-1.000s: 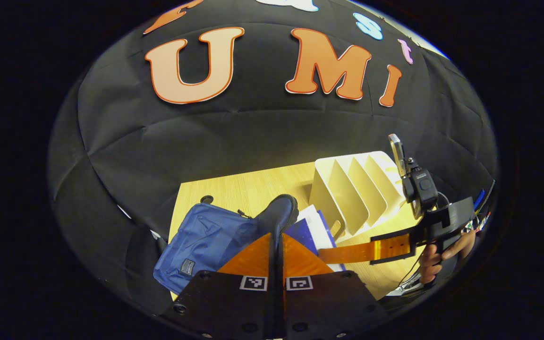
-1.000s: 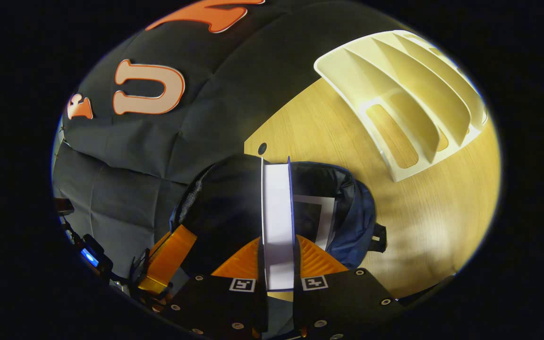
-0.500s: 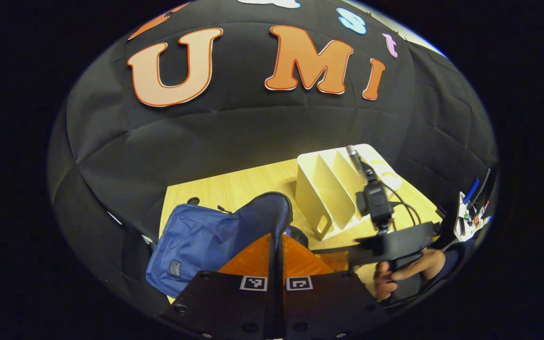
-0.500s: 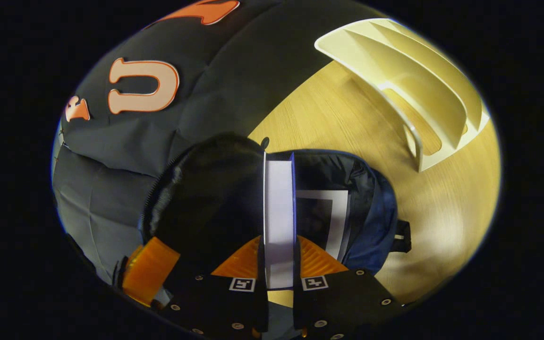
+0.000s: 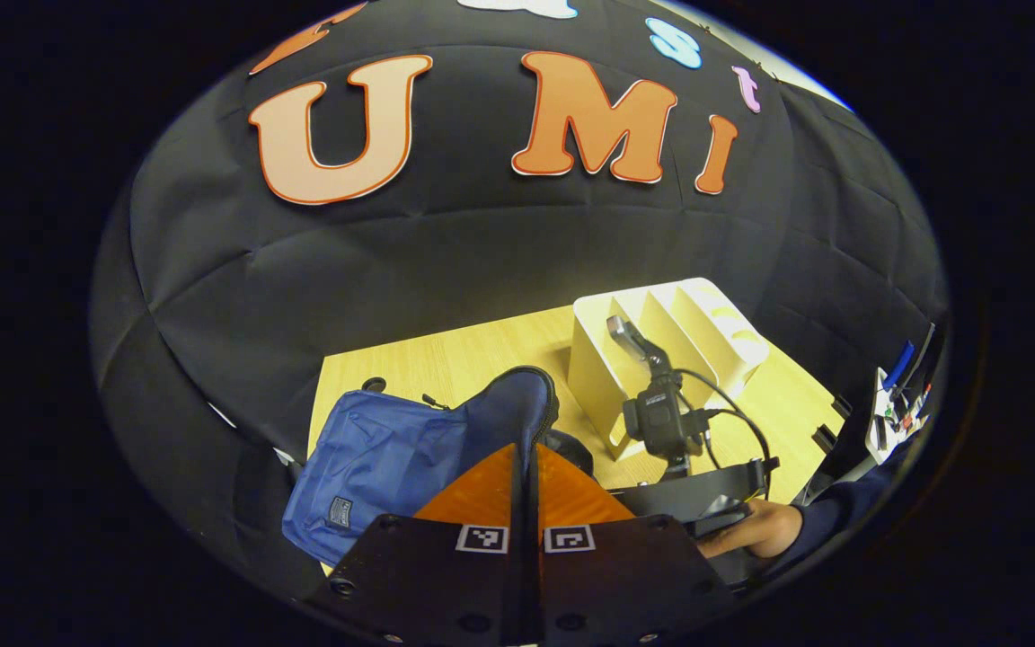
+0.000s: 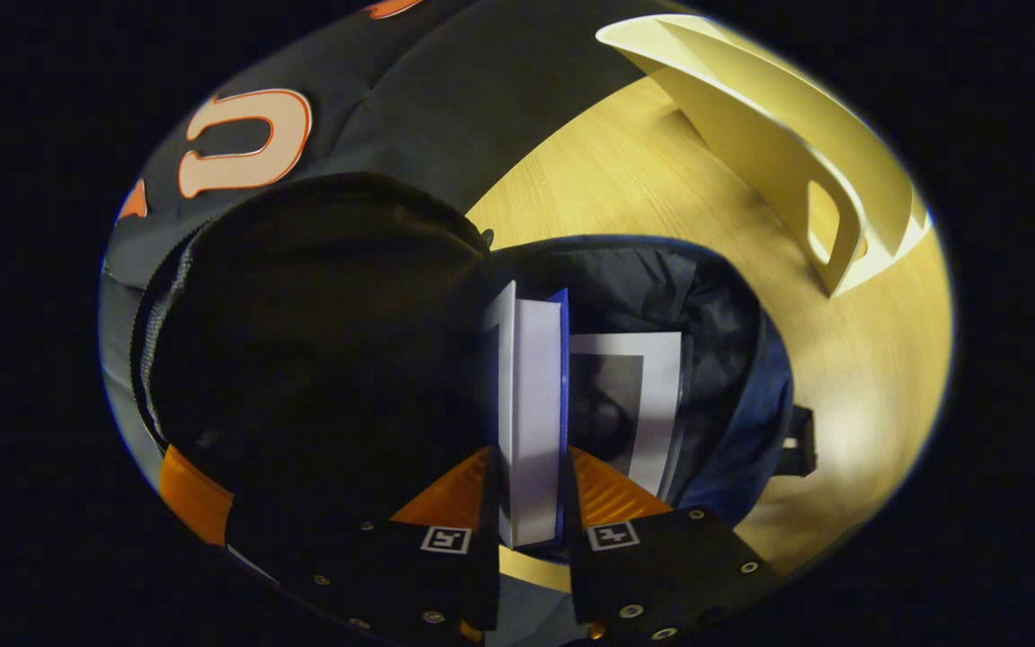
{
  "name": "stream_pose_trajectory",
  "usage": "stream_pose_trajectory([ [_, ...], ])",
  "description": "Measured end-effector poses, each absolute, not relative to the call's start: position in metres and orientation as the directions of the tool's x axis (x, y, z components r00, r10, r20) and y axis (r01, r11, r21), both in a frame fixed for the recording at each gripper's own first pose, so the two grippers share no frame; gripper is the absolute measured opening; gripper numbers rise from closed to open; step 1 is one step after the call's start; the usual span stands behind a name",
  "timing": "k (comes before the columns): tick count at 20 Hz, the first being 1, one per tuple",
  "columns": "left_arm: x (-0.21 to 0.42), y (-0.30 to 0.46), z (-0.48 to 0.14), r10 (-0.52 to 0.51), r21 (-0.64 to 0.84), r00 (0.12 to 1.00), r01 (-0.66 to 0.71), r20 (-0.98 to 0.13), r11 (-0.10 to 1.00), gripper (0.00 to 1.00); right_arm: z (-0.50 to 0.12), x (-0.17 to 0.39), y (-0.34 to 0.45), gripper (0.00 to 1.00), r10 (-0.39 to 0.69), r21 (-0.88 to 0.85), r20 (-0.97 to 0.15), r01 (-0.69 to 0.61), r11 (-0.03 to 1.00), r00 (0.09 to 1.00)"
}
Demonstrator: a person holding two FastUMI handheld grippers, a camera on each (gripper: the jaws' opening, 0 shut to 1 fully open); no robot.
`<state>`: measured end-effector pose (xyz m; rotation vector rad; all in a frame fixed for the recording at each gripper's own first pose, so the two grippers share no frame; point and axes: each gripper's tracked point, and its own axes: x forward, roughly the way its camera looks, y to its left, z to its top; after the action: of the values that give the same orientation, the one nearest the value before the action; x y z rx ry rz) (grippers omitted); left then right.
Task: Open the schoolbag, grab two books from the bookshelf and put them into the schoolbag.
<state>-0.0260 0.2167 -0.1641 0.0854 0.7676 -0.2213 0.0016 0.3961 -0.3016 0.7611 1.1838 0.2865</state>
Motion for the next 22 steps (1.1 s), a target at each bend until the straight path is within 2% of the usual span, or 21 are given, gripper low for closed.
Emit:
stream_pose_trajectory([
  [1,-0.026,0.218,-0.166,-0.165,-0.006,0.698,0.225,-0.697,0.974,0.0,-0.298,0.005,0.389,0.39,0.554,0.641,-0.738,0.144,0.754,0.385],
  [2,-0.025,0.219,-0.166,-0.162,-0.005,0.698,0.22,-0.697,0.975,0.0,-0.293,0.005,0.384,0.42,0.547,0.627,-0.742,0.113,0.771,0.389],
  [3,-0.024,0.219,-0.167,-0.162,-0.012,0.699,0.214,-0.696,0.977,0.0,-0.29,0.005,0.379,0.32,0.539,0.612,-0.749,0.092,0.785,0.384],
  [4,-0.023,0.219,-0.167,-0.159,-0.014,0.703,0.207,-0.694,0.978,0.01,-0.285,0.004,0.374,0.55,0.535,0.603,-0.75,0.072,0.794,0.389],
  [5,-0.021,0.219,-0.167,-0.153,-0.013,0.705,0.2,-0.692,0.98,0.01,-0.281,0.008,0.365,0.67,0.516,0.586,-0.753,0.061,0.808,0.408],
  [7,-0.021,0.221,-0.166,-0.137,0.0,0.715,0.189,-0.686,0.982,0.0,-0.272,0.013,0.342,0.75,0.477,0.546,-0.759,0.035,0.837,0.444],
  [13,-0.022,0.218,-0.169,-0.068,0.027,0.729,0.118,-0.681,0.993,0.0,-0.242,0.029,0.263,0.83,0.362,0.435,-0.757,0.005,0.901,0.545],
  [17,-0.027,0.203,-0.174,-0.029,0.038,0.728,0.076,-0.685,0.996,0.03,-0.227,0.035,0.224,0.86,0.329,0.403,-0.747,0.0,0.915,0.578],
  [20,-0.027,0.178,-0.168,-0.043,0.018,0.744,0.074,-0.666,0.997,0.15,-0.221,0.034,0.201,0.88,0.321,0.385,-0.738,-0.02,0.923,0.594],
  [21,-0.026,0.17,-0.164,-0.044,0.025,0.756,0.08,-0.653,0.996,0.16,-0.219,0.032,0.194,0.88,0.317,0.378,-0.736,-0.026,0.926,0.598],
  [22,-0.024,0.162,-0.161,-0.045,0.036,0.768,0.088,-0.639,0.995,0.31,-0.216,0.031,0.187,0.89,0.312,0.37,-0.731,-0.031,0.928,0.607],
])
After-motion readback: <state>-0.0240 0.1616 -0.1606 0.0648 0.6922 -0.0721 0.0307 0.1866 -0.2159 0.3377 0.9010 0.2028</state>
